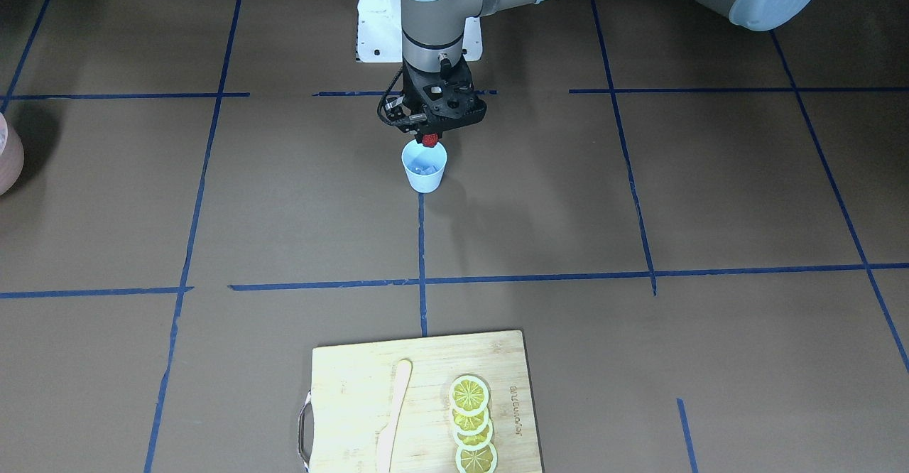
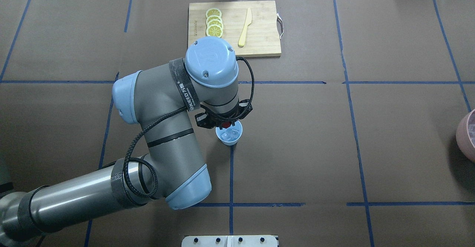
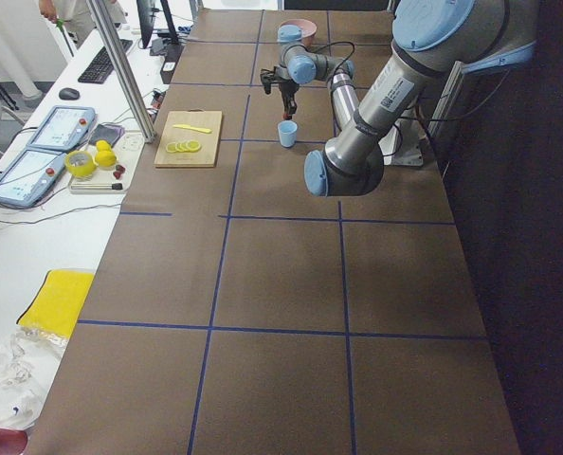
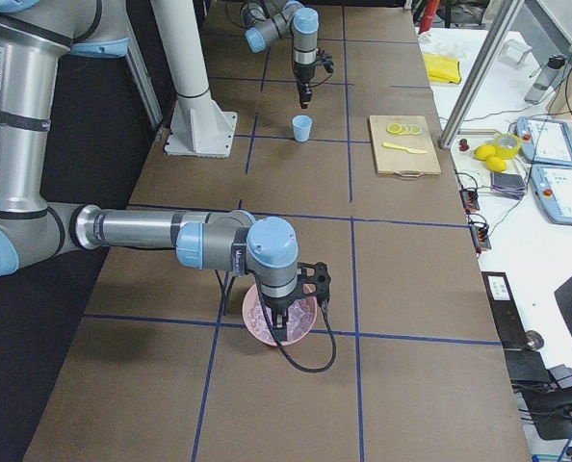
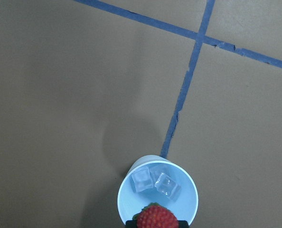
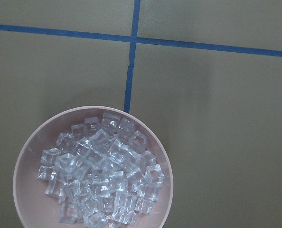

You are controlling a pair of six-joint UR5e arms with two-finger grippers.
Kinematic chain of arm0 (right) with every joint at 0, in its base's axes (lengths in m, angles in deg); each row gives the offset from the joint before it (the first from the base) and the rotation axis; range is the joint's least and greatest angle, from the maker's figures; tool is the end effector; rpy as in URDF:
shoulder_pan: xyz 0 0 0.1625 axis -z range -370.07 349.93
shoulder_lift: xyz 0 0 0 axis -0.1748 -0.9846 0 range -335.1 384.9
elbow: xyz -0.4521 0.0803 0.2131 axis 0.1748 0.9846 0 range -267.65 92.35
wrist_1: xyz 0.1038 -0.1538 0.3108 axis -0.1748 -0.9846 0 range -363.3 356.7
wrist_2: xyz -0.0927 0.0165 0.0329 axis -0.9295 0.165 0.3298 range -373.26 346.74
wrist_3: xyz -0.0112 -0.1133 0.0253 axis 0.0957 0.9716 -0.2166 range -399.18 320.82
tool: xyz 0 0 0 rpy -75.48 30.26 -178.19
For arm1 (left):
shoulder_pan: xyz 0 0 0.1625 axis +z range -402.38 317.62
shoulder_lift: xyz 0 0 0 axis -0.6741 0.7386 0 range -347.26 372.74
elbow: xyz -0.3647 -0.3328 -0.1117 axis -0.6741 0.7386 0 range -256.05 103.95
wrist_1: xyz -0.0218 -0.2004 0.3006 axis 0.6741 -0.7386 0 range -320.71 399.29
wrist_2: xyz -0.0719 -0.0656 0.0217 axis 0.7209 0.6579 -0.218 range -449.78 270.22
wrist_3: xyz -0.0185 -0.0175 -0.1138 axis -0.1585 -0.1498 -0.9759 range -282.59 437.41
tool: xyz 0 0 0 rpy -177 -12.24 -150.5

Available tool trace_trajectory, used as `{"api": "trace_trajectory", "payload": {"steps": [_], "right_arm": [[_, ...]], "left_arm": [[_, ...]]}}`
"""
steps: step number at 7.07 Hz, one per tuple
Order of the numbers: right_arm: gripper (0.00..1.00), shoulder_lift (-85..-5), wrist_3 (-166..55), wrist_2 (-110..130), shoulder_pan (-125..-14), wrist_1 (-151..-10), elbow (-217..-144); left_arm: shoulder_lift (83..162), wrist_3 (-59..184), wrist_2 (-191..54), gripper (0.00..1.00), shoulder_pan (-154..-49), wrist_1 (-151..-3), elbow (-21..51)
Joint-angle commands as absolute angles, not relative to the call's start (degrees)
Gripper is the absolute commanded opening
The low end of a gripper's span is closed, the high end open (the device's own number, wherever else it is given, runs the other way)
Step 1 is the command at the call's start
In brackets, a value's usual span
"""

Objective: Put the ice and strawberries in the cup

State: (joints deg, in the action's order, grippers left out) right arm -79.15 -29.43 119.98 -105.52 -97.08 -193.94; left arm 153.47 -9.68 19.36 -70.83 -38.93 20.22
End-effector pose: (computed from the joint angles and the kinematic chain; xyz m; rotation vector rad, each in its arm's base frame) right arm 0.0826 -0.3044 0.7281 0.0744 -0.7515 -0.0612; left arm 0.5910 -0.4282 0.2076 -0.0938 0.8405 -0.2872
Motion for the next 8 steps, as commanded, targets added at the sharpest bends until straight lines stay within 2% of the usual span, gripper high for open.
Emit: {"api": "trace_trajectory", "payload": {"steps": [1,3,4,6,8], "right_arm": [[1.00,-79.07,-29.43,119.98,-105.52,-97.08,-194.00],[1.00,-79.07,-29.43,120.07,-105.52,-97.08,-194.09],[1.00,-79.07,-29.51,119.98,-105.52,-97.08,-194.09],[1.00,-78.99,-29.43,119.89,-105.52,-96.99,-194.09],[1.00,-78.99,-29.43,119.98,-105.52,-96.99,-194.09]], "left_arm": [[153.55,-9.34,19.11,1.00,-70.68,-38.93,20.28],[153.02,-5.50,19.11,1.00,-70.86,-38.59,21.33],[149.89,-0.86,19.20,1.00,-71.56,-38.23,22.99],[137.35,15.89,19.99,1.00,-77.86,-38.14,32.53],[129.85,34.77,27.94,1.00,-88.38,-38.32,33.90]]}}
